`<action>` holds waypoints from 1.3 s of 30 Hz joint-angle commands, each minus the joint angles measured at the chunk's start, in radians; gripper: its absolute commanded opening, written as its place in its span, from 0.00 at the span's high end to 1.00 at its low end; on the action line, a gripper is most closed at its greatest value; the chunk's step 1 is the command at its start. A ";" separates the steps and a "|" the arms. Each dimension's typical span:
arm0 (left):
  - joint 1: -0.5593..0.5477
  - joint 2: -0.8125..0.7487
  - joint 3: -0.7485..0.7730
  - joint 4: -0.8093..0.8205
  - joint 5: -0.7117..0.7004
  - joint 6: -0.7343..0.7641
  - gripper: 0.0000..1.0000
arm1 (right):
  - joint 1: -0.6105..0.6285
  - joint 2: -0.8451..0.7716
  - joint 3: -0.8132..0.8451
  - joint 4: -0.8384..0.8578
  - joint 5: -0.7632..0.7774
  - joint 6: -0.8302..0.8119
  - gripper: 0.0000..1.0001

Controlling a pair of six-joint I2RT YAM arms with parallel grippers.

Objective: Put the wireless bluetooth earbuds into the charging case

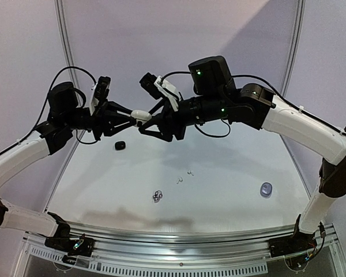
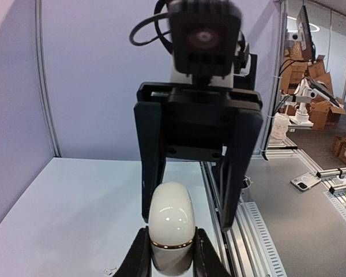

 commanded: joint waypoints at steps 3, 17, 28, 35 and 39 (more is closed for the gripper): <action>0.005 -0.014 -0.017 0.055 0.034 -0.040 1.00 | -0.003 0.024 0.034 0.000 -0.053 0.044 0.60; 0.004 0.012 -0.032 0.014 0.091 -0.096 0.67 | -0.003 -0.005 0.037 0.011 -0.039 0.007 1.00; 0.003 0.027 -0.018 0.025 0.088 -0.113 0.82 | -0.004 0.021 0.049 0.030 -0.053 -0.003 1.00; 0.003 0.033 -0.010 0.042 0.102 -0.130 0.65 | -0.003 0.045 0.073 -0.011 -0.040 -0.015 1.00; 0.003 0.035 -0.005 0.051 0.116 -0.138 0.64 | -0.004 0.050 0.079 -0.014 -0.039 -0.025 1.00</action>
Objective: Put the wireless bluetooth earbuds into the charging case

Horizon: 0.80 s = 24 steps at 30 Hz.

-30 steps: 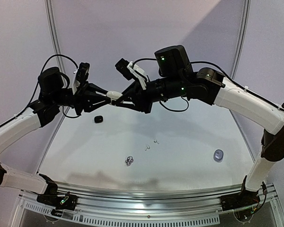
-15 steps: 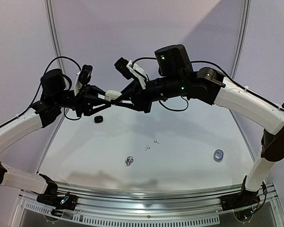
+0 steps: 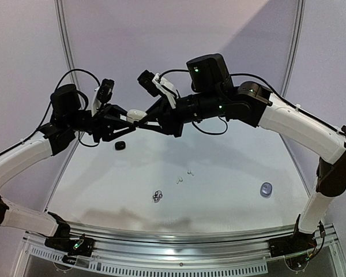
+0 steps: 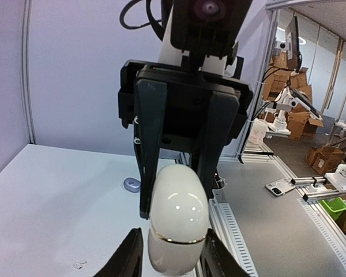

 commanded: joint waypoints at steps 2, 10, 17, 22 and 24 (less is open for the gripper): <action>0.003 0.016 0.019 0.007 0.024 -0.012 0.71 | 0.003 0.023 0.045 -0.027 0.004 -0.021 1.00; 0.002 0.020 0.033 -0.065 0.037 0.043 1.00 | 0.003 0.060 0.136 -0.153 0.035 -0.045 1.00; 0.003 0.008 0.005 -0.025 0.015 0.057 1.00 | 0.004 0.050 0.124 -0.114 0.075 -0.021 0.40; 0.002 0.005 -0.006 0.032 0.019 0.070 1.00 | 0.003 0.038 0.105 -0.067 0.092 -0.014 0.37; 0.002 0.005 -0.005 0.028 0.035 0.085 1.00 | 0.002 0.048 0.106 -0.073 0.108 -0.013 0.39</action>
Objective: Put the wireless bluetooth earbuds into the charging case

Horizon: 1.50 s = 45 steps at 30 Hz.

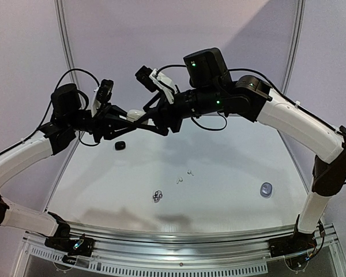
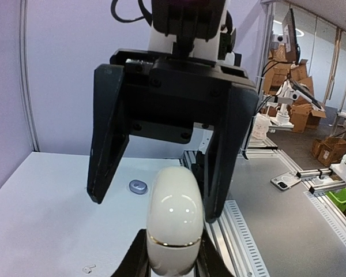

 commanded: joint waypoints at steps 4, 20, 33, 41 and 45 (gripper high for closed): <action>-0.001 -0.005 -0.008 0.002 0.057 0.072 1.00 | -0.007 0.009 -0.007 0.016 0.069 0.018 0.46; -0.015 -0.017 0.038 -0.309 0.016 0.520 1.00 | -0.038 0.003 -0.004 0.042 0.061 0.081 0.52; -0.014 -0.038 0.004 -0.188 0.004 0.395 1.00 | -0.046 0.023 -0.007 0.012 0.049 0.078 0.54; 0.000 -0.039 -0.090 0.070 -0.055 0.003 1.00 | -0.071 0.020 -0.008 0.073 -0.049 0.131 0.44; 0.000 -0.045 -0.108 0.086 -0.075 -0.021 1.00 | -0.080 0.006 -0.006 0.137 -0.098 0.175 0.40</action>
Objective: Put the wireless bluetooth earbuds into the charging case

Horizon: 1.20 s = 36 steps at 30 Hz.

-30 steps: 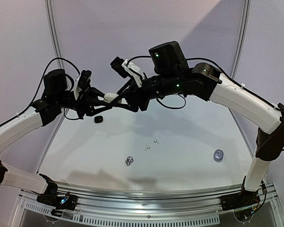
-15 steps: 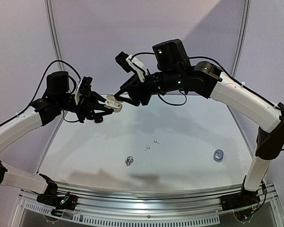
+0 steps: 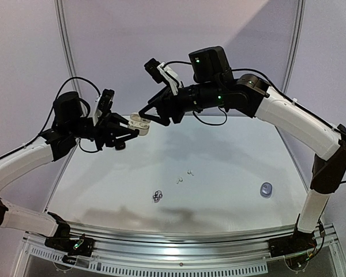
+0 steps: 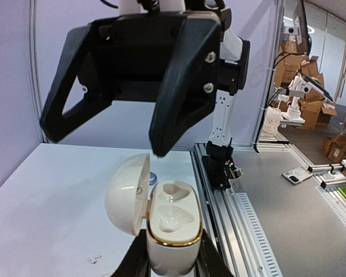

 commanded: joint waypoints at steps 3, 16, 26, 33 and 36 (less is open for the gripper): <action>0.005 -0.027 -0.032 0.082 -0.048 -0.110 1.00 | -0.025 -0.011 -0.001 0.116 -0.078 0.085 0.35; 0.017 -0.096 -0.197 0.229 -0.334 -0.212 1.00 | -0.225 0.135 0.025 -0.345 0.443 0.429 0.14; 0.021 -0.128 -0.290 0.288 -0.392 -0.222 1.00 | -0.225 0.478 0.115 -0.470 0.411 0.187 0.31; 0.032 -0.128 -0.302 0.291 -0.408 -0.222 1.00 | -0.225 0.560 0.092 -0.434 0.331 0.180 0.41; 0.034 -0.127 -0.303 0.290 -0.411 -0.221 1.00 | -0.225 0.590 0.090 -0.445 0.276 0.175 0.48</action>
